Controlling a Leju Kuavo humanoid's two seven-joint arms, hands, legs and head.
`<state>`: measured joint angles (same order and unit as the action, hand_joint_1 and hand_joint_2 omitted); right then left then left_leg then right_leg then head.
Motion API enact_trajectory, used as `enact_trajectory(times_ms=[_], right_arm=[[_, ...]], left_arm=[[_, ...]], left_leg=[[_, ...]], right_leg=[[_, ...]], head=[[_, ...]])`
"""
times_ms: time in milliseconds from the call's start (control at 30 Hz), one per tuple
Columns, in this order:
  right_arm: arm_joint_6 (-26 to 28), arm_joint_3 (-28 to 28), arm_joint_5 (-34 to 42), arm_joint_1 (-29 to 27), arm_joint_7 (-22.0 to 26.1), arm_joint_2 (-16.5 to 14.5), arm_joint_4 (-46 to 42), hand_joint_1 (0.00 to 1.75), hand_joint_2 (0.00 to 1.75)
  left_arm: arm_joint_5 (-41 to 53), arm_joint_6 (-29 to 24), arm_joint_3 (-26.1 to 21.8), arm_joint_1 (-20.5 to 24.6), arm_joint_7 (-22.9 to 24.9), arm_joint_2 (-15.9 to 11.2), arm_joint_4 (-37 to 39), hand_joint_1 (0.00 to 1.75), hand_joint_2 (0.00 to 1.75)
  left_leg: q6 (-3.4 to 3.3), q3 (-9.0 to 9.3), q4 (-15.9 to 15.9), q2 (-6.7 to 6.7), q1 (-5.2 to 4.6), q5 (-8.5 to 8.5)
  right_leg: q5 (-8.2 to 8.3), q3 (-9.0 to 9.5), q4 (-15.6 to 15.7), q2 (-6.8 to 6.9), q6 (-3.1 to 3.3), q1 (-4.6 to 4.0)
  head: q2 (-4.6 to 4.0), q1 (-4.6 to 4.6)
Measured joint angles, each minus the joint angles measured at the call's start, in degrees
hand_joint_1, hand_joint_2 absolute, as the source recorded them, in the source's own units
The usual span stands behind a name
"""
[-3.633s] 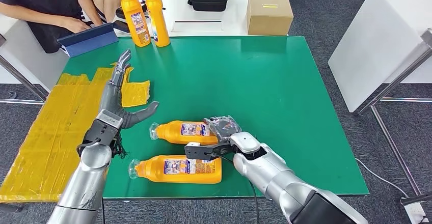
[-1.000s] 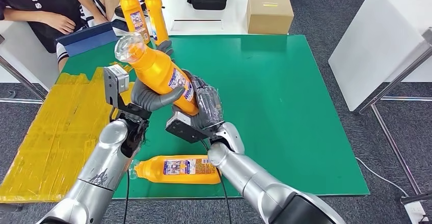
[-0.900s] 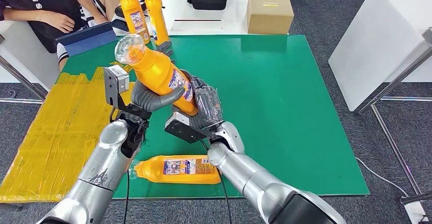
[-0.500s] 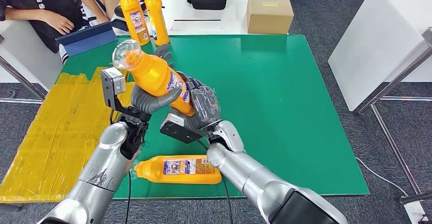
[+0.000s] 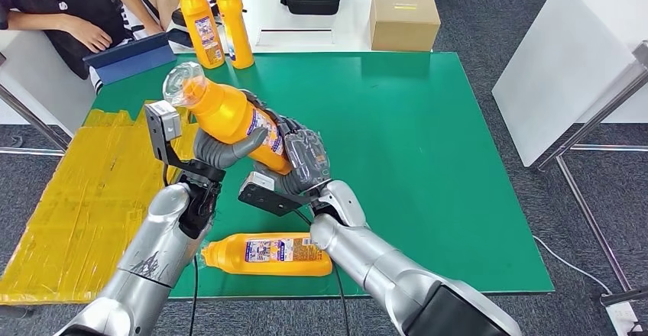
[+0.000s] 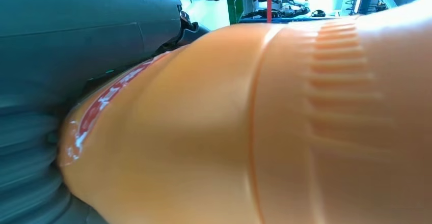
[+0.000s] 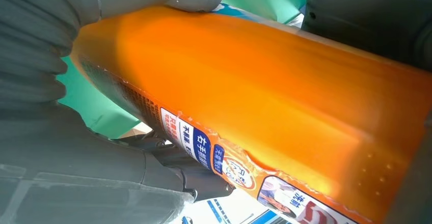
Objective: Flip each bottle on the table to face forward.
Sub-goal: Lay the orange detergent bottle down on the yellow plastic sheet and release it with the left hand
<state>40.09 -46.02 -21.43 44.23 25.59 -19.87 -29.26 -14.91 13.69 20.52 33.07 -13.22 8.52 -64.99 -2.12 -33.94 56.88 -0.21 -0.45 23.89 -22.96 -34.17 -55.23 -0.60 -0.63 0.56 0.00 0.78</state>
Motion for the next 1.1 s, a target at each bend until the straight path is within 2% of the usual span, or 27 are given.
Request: enact_trajectory(times_ms=[333, 367, 467, 500, 633, 767, 933, 1033, 1100], right_arm=[[0.0, 0.5, 0.1, 0.0, 0.6, 0.0, 0.6, 1.75, 1.75], [0.0, 0.6, 0.2, 0.0, 0.8, 0.0, 0.6, 1.55, 1.75], [0.0, 0.9, 0.8, -0.1, 1.5, 0.0, 0.8, 0.24, 1.75], [0.1, 1.0, 1.4, -0.1, 2.0, 0.0, 0.8, 0.00, 1.75], [-1.0, 1.5, 5.7, -1.1, 5.9, -0.1, 0.6, 0.00, 1.75], [-4.5, 3.1, 8.3, -2.2, 8.4, -0.1, -0.9, 0.00, 1.75], [-15.9, 5.8, 9.0, -7.8, 4.8, 1.2, -10.7, 0.00, 1.75], [-18.8, 6.7, 8.1, -12.4, 2.5, 3.0, -19.4, 0.00, 1.75], [-19.7, 7.2, 6.7, -15.6, 1.1, 4.8, -26.1, 0.00, 1.75]], left_arm=[[-0.8, -0.5, 0.0, 0.3, -1.0, 0.0, 1.1, 1.75, 1.75], [-0.8, -0.6, 0.0, 0.3, -1.0, 0.1, 1.2, 1.75, 1.75], [-0.7, -1.0, 0.0, 0.5, -1.1, 0.1, 1.2, 1.75, 1.75], [-0.7, -1.3, 0.0, 0.6, -1.2, 0.2, 1.2, 1.75, 1.75], [-0.1, -4.2, -0.6, 1.2, -2.6, 0.2, 1.2, 1.75, 1.75], [0.5, -6.6, -2.5, 1.4, -3.4, 0.1, 0.4, 1.75, 1.75], [1.7, -7.2, -6.1, 0.4, -3.6, -0.8, -2.4, 1.75, 1.75], [3.2, -8.4, -8.2, -0.9, -4.0, -1.4, -4.4, 1.75, 1.75], [6.7, -11.1, -9.4, -2.0, -5.1, -2.1, -5.8, 1.75, 1.75]], left_leg=[[0.00, 0.00, 0.0, 0.00, 0.00, 0.00], [0.00, 0.00, 0.0, 0.00, 0.00, 0.00], [0.00, 0.00, 0.0, 0.00, 0.00, 0.00], [0.00, 0.00, 0.0, 0.00, 0.00, 0.00], [0.00, -0.02, 0.0, -0.01, 0.00, 0.00], [0.00, -0.02, 0.0, 0.00, 0.01, 0.00], [0.01, -0.03, 0.0, -0.01, 0.04, 0.01], [0.02, -0.06, 0.0, -0.03, 0.04, 0.02], [0.02, -0.07, 0.0, -0.03, 0.04, 0.02]], right_leg=[[0.00, -0.01, 0.0, 0.00, 0.00, 0.00], [0.00, -0.01, 0.0, 0.00, 0.00, 0.00], [0.00, -0.01, 0.0, 0.00, 0.00, 0.00], [0.00, -0.01, 0.0, 0.00, 0.00, 0.00], [0.00, 0.00, 0.0, 0.00, 0.00, 0.00], [0.00, 0.00, 0.0, 0.00, 0.00, 0.00], [-0.01, -0.01, 0.0, 0.00, 0.00, -0.01], [-0.02, -0.02, 0.0, 0.02, 0.01, -0.01], [-0.03, -0.02, 0.0, 0.02, 0.01, -0.01]], head=[[0.00, 0.01], [0.00, 0.01], [0.00, 0.01], [0.00, 0.00], [0.00, 0.01], [0.00, 0.01], [0.00, 0.01], [0.00, 0.02], [0.00, 0.02]])
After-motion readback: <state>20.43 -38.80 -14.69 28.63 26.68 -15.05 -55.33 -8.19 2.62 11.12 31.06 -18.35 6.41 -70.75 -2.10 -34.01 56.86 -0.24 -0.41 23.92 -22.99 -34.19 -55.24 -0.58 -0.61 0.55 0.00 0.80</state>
